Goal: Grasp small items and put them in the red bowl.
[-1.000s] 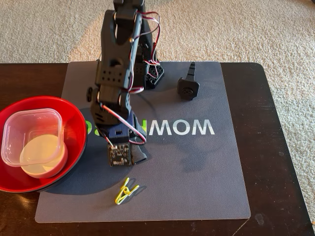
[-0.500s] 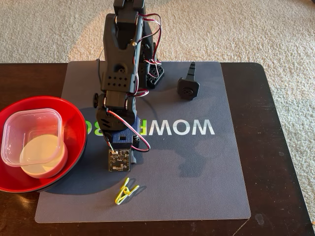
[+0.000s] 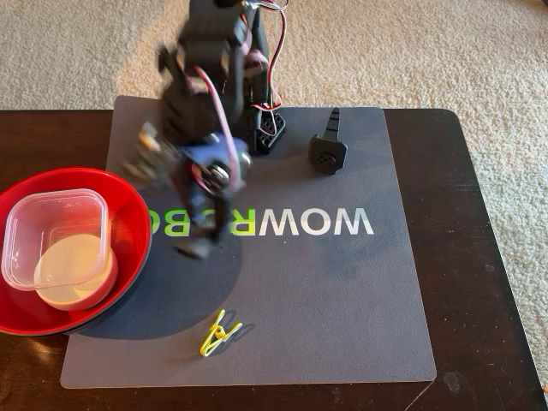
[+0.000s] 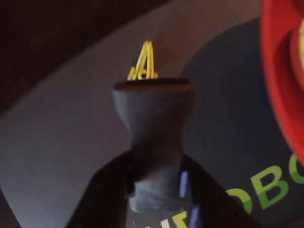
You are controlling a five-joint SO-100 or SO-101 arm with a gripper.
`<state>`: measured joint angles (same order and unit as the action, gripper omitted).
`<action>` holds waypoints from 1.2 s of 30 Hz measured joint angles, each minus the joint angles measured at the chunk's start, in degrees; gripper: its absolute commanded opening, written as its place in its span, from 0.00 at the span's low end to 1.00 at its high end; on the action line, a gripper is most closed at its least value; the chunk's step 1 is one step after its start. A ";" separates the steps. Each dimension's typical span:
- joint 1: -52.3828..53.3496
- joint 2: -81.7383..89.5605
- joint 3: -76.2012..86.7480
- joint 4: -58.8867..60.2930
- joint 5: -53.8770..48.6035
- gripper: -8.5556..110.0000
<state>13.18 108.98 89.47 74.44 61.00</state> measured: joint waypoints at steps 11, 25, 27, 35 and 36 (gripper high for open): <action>29.27 -23.03 -20.74 0.97 3.96 0.07; 32.43 -31.29 -28.39 1.05 9.32 0.44; 32.17 -30.76 -28.39 1.32 9.14 0.44; 19.25 -14.50 -28.39 7.65 4.39 0.40; 15.91 -11.16 -28.39 9.76 4.39 0.40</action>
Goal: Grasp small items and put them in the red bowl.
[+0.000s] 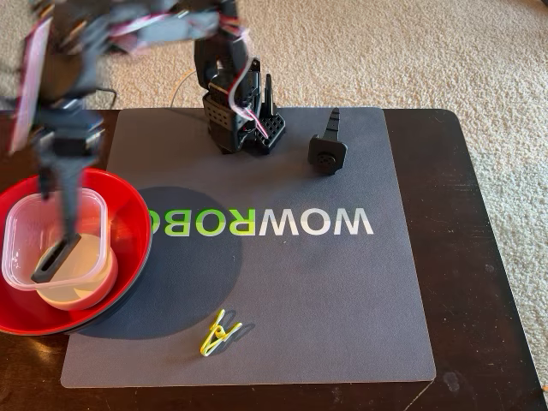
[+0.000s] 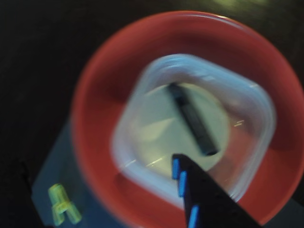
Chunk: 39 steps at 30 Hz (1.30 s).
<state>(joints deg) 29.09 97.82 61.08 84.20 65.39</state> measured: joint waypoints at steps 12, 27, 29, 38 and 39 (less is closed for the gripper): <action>-60.12 54.23 42.63 13.54 11.95 0.39; -77.34 48.69 70.31 13.36 32.61 0.38; -77.96 48.60 73.48 12.04 35.95 0.38; -78.13 47.81 83.32 -1.32 43.95 0.38; -78.22 46.32 83.41 -2.81 44.38 0.38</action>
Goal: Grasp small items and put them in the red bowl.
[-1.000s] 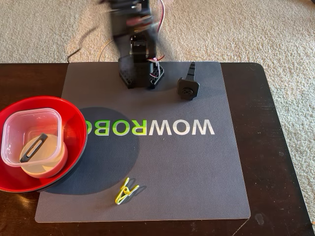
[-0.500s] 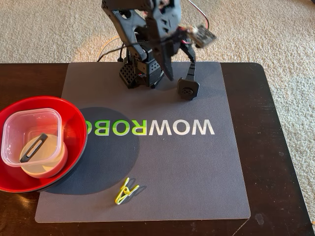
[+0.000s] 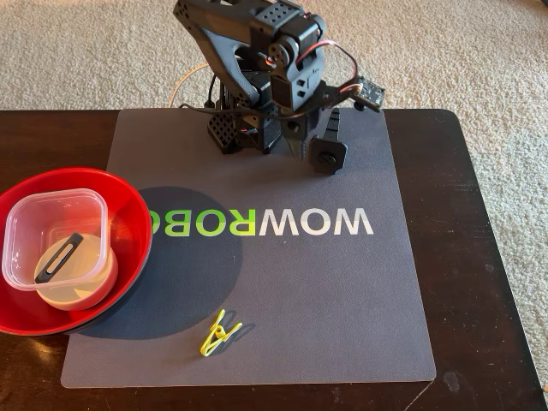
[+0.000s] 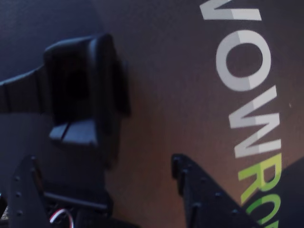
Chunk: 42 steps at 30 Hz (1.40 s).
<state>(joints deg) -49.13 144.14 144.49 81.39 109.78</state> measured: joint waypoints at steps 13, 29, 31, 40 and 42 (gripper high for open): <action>-2.55 -16.08 0.26 -17.31 -5.63 0.26; 1.23 -17.14 0.18 -20.13 -18.02 0.07; 6.94 -16.87 0.18 -20.13 -18.98 0.07; 32.87 -10.63 -8.09 -20.30 -29.97 0.07; 37.62 -10.63 -12.39 -20.04 -33.66 0.07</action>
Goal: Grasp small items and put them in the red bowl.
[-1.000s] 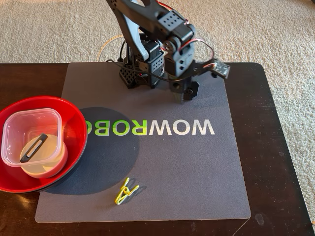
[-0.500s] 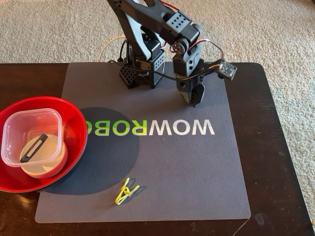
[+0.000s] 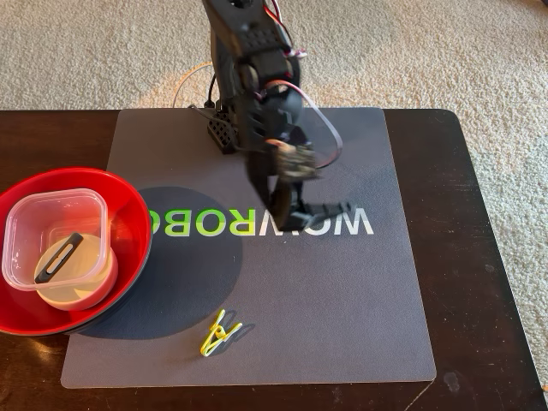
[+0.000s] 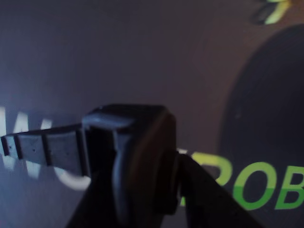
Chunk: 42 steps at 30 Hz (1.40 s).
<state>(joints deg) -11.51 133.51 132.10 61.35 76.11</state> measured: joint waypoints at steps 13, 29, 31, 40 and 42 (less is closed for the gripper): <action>33.22 -26.02 -48.43 15.38 -21.88 0.07; 59.50 -45.62 -64.07 17.31 -20.83 0.07; 60.82 -49.13 -64.69 17.40 -20.83 0.10; 61.52 -58.71 -67.15 18.11 -19.07 0.25; 62.14 -58.80 -67.24 18.11 -19.16 0.28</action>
<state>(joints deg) 50.62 74.71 64.86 79.45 56.95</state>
